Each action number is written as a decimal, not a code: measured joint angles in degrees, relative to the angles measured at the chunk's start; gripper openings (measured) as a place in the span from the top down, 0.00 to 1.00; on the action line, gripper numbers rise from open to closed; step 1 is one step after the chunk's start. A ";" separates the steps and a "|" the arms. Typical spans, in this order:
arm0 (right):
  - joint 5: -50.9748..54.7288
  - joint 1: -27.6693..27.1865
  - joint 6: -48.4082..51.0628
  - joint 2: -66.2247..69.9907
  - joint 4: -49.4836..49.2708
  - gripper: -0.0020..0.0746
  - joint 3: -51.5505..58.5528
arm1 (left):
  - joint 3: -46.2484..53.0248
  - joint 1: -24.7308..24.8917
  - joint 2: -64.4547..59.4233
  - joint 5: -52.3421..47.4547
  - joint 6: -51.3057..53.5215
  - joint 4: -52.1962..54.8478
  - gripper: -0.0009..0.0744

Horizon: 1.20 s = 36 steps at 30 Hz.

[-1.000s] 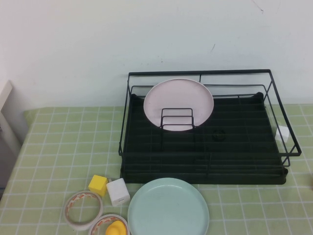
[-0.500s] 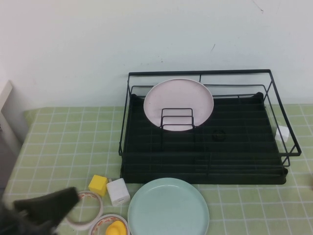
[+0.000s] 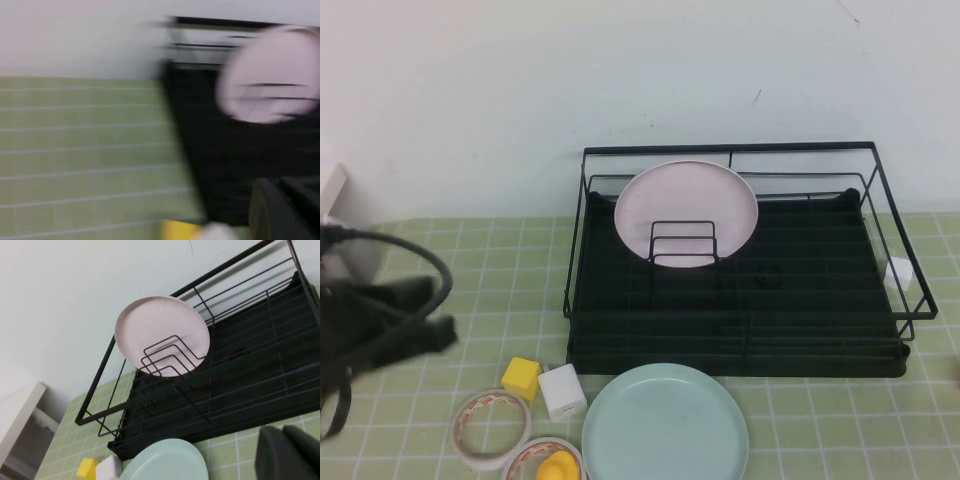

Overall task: Place plate on rack
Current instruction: Pick up the plate from the table

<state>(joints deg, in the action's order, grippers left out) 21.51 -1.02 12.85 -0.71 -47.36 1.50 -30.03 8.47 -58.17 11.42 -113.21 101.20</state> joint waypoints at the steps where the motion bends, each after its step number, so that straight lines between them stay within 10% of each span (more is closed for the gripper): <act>1: 0.00 0.00 0.00 0.00 0.00 0.98 0.00 | -0.33 0.00 -1.21 -3.23 1.51 -0.14 0.99; 10: -0.09 0.00 0.88 0.00 0.00 0.98 0.00 | -1.07 0.08 -15.61 -22.99 25.50 -19.67 0.99; 27: -2.18 0.00 2.92 0.00 0.59 0.98 0.00 | -22.86 0.80 -28.87 -58.30 120.93 -125.02 0.99; 36: -2.18 0.00 2.92 0.00 0.59 0.98 0.00 | -23.14 11.68 -34.66 -46.24 149.42 -141.95 0.55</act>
<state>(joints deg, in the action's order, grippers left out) 19.33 -1.02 15.77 -0.71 -46.77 1.50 -53.18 20.15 -92.83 -34.82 36.22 -40.75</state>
